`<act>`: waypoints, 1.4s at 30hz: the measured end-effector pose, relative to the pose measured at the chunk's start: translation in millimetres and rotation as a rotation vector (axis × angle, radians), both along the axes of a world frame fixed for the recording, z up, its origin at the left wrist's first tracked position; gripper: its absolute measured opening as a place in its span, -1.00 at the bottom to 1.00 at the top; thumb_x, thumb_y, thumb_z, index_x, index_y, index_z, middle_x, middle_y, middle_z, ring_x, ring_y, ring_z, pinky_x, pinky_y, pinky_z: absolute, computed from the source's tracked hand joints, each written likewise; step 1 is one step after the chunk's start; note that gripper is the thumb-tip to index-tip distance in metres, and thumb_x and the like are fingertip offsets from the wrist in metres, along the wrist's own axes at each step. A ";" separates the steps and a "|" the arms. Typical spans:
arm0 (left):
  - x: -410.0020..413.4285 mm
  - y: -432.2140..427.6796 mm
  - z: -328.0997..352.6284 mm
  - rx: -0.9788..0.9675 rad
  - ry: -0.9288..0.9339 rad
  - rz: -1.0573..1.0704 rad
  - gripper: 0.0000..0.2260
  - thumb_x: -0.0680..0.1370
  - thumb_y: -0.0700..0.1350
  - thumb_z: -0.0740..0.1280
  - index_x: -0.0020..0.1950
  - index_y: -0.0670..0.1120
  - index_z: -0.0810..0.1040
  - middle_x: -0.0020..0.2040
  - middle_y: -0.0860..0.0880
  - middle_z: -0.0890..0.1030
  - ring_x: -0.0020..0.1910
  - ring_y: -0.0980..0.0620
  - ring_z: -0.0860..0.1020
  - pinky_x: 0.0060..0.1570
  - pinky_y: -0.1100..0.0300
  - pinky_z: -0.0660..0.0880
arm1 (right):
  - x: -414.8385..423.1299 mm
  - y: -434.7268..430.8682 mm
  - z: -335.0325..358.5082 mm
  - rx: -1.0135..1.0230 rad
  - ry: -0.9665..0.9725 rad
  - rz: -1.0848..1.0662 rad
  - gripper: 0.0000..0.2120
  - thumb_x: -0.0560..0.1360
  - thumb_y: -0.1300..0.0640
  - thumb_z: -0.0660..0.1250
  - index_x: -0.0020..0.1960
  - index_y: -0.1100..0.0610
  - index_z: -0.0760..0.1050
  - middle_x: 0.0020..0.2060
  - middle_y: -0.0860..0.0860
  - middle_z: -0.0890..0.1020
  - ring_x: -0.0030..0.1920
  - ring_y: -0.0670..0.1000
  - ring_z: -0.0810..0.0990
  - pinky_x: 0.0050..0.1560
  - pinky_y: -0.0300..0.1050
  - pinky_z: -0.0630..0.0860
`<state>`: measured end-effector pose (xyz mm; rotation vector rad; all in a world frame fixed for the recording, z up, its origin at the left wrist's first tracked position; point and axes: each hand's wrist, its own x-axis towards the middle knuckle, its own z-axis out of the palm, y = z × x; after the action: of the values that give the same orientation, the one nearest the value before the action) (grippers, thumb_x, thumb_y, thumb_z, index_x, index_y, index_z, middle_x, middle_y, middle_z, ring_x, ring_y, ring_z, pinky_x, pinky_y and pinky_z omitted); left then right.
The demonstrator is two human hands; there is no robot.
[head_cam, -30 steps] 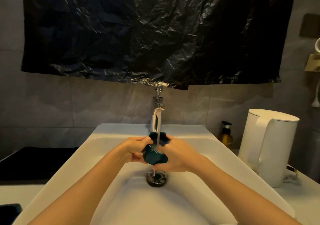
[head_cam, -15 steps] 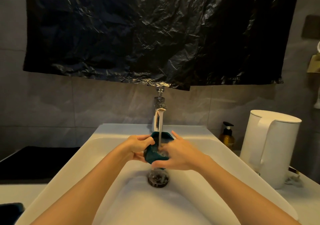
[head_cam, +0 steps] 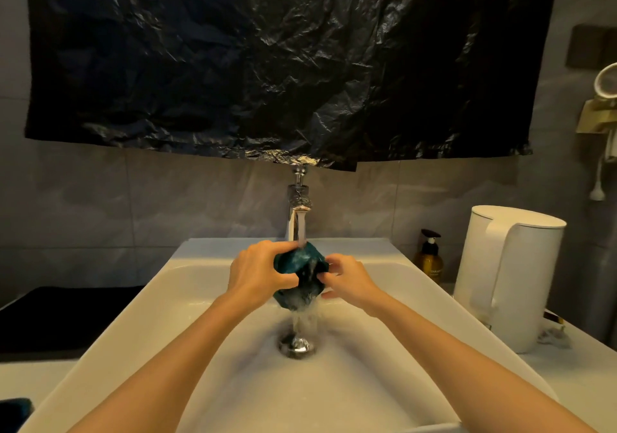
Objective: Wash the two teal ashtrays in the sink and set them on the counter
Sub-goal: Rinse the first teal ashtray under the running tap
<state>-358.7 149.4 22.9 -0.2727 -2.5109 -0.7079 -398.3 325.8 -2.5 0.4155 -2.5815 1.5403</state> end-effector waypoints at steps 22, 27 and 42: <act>-20.0 0.0 -18.8 0.485 -0.169 -0.091 -0.59 0.49 -0.13 0.35 0.31 0.16 0.48 0.16 0.01 0.58 0.09 0.00 0.50 0.04 0.10 0.53 | -4.1 0.8 -5.7 0.174 0.359 -0.087 -0.69 0.56 0.24 0.24 0.27 0.04 0.53 0.07 0.00 0.66 0.09 0.02 0.61 0.10 -0.06 0.57; -28.4 -13.1 -15.7 0.716 -0.277 -0.026 -0.73 0.53 -0.07 0.31 0.18 0.22 0.53 0.13 -0.03 0.57 0.08 -0.13 0.53 -0.02 -0.11 0.59 | 10.4 -6.8 -2.4 0.304 0.541 0.072 -0.51 0.52 0.35 0.25 0.40 0.05 0.40 0.33 -0.02 0.50 0.27 0.03 0.48 0.25 -0.09 0.49; -26.6 -14.3 -8.3 0.608 -0.143 0.048 -0.62 0.52 -0.12 0.33 0.32 0.14 0.48 0.18 -0.03 0.55 0.09 -0.04 0.50 0.11 -0.02 0.54 | 23.8 -16.5 2.3 1.033 0.834 0.109 -0.61 0.47 0.32 0.24 0.26 0.10 0.53 0.12 0.05 0.63 0.24 0.07 0.48 0.46 -0.17 -0.22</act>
<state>-385.3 135.2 14.6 0.0588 -2.2817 -1.4579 -374.5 309.3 -0.2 0.9977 -2.3686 -0.1579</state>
